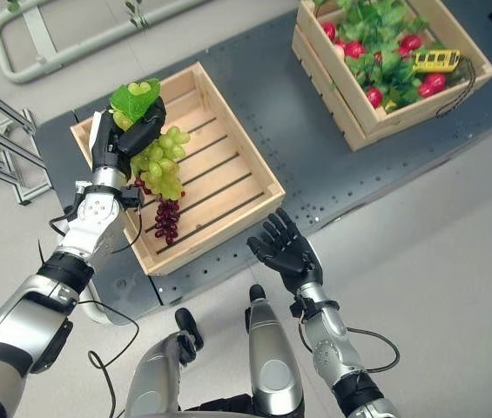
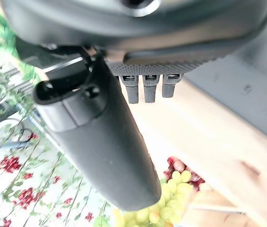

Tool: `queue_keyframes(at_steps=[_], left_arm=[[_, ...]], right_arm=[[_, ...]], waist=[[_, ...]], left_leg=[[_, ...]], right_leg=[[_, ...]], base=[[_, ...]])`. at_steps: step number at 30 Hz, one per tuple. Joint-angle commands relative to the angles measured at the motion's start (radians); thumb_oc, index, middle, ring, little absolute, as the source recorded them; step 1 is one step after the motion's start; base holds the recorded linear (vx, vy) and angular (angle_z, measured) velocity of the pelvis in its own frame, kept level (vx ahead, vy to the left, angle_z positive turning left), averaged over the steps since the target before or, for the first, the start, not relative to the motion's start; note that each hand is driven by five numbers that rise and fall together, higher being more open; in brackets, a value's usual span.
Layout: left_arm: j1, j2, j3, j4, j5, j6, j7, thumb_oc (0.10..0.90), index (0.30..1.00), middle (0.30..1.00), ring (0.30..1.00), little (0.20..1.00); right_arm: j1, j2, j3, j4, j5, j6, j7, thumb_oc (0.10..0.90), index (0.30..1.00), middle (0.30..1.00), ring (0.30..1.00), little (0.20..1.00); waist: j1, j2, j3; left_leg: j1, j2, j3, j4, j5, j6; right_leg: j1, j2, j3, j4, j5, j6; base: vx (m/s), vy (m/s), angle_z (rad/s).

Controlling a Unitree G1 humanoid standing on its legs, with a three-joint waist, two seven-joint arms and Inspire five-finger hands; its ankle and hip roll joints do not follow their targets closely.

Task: Pick up the fruits from the basket on one side to the basket on the other side

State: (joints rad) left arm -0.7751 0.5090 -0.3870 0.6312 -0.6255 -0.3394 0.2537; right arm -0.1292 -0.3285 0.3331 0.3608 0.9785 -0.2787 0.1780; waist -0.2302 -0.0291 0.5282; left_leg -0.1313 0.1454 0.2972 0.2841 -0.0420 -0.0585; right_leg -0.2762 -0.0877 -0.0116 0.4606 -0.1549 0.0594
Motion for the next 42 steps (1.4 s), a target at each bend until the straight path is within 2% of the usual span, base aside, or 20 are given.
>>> queue_keyframes(at_steps=[1, 6, 9, 11, 15, 20, 22, 28, 38, 42], left_arm=[[-0.066, -0.026, 0.122, -0.138, -0.133, -0.126, -0.067, 0.400, 0.300, 0.300, 0.300, 0.300], [-0.061, -0.035, 0.115, -0.170, -0.227, -0.081, -0.147, 0.400, 0.300, 0.300, 0.300, 0.300], [-0.076, -0.025, 0.096, -0.173, -0.241, -0.066, -0.192, 0.400, 0.300, 0.300, 0.300, 0.300], [-0.083, -0.009, 0.091, -0.181, -0.244, -0.051, -0.210, 0.400, 0.300, 0.300, 0.300, 0.300], [-0.108, 0.020, 0.066, -0.195, -0.241, -0.011, -0.267, 0.400, 0.300, 0.300, 0.300, 0.300], [-0.183, 0.052, 0.005, -0.174, -0.224, 0.007, -0.296, 0.400, 0.300, 0.300, 0.300, 0.300], [-0.233, 0.068, -0.025, -0.166, -0.237, 0.012, -0.306, 0.400, 0.300, 0.300, 0.300, 0.300], [-0.292, 0.077, -0.067, -0.159, -0.262, 0.006, -0.320, 0.400, 0.300, 0.300, 0.300, 0.300], [-0.321, 0.014, -0.109, -0.155, -0.255, 0.008, -0.344, 0.400, 0.300, 0.300, 0.300, 0.300], [-0.334, -0.010, -0.127, -0.148, -0.250, -0.004, -0.356, 0.400, 0.300, 0.300, 0.300, 0.300]], right_arm=[[-0.023, -0.001, 0.024, -0.122, -0.148, 0.004, 0.066, 0.800, 0.900, 0.900, 0.900, 0.900], [-0.089, -0.047, 0.046, -0.187, -0.226, 0.049, 0.048, 0.800, 0.900, 0.900, 0.900, 0.900], [-0.152, -0.074, 0.051, -0.193, -0.271, 0.091, -0.013, 0.800, 0.900, 0.900, 0.900, 0.900], [-0.179, -0.078, 0.052, -0.195, -0.255, 0.114, -0.003, 0.800, 0.900, 0.900, 0.900, 0.900], [-0.254, -0.076, 0.059, -0.179, -0.243, 0.174, -0.045, 0.800, 0.900, 0.900, 0.900, 0.900], [-0.366, -0.076, 0.084, -0.150, -0.260, 0.216, -0.103, 0.800, 0.900, 0.900, 0.900, 0.900], [-0.443, -0.093, 0.107, -0.140, -0.263, 0.255, -0.136, 0.800, 0.900, 0.900, 0.900, 0.900], [-0.579, -0.103, 0.156, -0.092, -0.189, 0.321, -0.136, 0.800, 0.900, 0.900, 0.900, 0.900], [-0.688, -0.007, 0.214, -0.002, -0.023, 0.361, -0.143, 0.800, 0.900, 0.900, 0.900, 0.900], [-0.711, 0.039, 0.228, 0.039, 0.050, 0.353, -0.162, 0.800, 0.900, 0.900, 0.900, 0.900]], waist=[[-0.004, 0.030, -0.148], [0.014, 0.044, -0.240], [0.029, 0.056, -0.300], [0.039, 0.061, -0.326], [0.064, 0.069, -0.373], [0.093, 0.077, -0.407], [0.105, 0.077, -0.420], [0.130, 0.070, -0.436], [0.167, 0.058, -0.466], [0.178, 0.057, -0.471]], left_leg=[[0.112, -0.015, 0.011, 0.039, -0.118, 0.006], [0.211, -0.036, 0.005, -0.104, -0.102, 0.007], [0.261, -0.046, -0.001, -0.181, -0.079, 0.004], [0.278, -0.048, 0.006, -0.223, -0.050, 0.005], [0.326, -0.056, -0.012, -0.307, -0.028, 0.005], [0.343, -0.057, -0.033, -0.371, 0.001, -0.001], [0.330, -0.056, -0.047, -0.371, 0.001, -0.003], [0.323, -0.053, -0.068, -0.371, -0.002, -0.003], [0.323, -0.057, -0.092, -0.371, -0.008, 0.001], [0.322, -0.057, -0.096, -0.371, -0.008, 0.002]], right_leg=[[0.167, -0.051, -0.042, -0.191, 0.024, -0.017], [0.279, -0.056, -0.060, -0.321, 0.066, 0.006], [0.330, -0.055, -0.069, -0.392, 0.097, 0.021], [0.347, -0.051, -0.074, -0.431, 0.126, 0.020], [0.398, -0.050, -0.097, -0.510, 0.159, 0.032], [0.415, -0.045, -0.121, -0.548, 0.175, 0.038], [0.411, -0.045, -0.137, -0.548, 0.173, 0.039], [0.420, -0.047, -0.159, -0.548, 0.163, 0.037], [0.430, -0.051, -0.167, -0.548, 0.154, 0.037], [0.432, -0.054, -0.175, -0.548, 0.154, 0.039]], base=[[0.06, 0.022, 0.00], [0.03, -0.007, 0.07], [-0.01, -0.024, 0.05], [-0.05, -0.027, -0.01], [-0.03, -0.020, 0.07], [-0.06, -0.031, 0.11], [-0.10, -0.031, 0.12], [-0.06, -0.016, 0.10], [0.00, -0.002, 0.00], [0.00, -0.003, 0.01]])
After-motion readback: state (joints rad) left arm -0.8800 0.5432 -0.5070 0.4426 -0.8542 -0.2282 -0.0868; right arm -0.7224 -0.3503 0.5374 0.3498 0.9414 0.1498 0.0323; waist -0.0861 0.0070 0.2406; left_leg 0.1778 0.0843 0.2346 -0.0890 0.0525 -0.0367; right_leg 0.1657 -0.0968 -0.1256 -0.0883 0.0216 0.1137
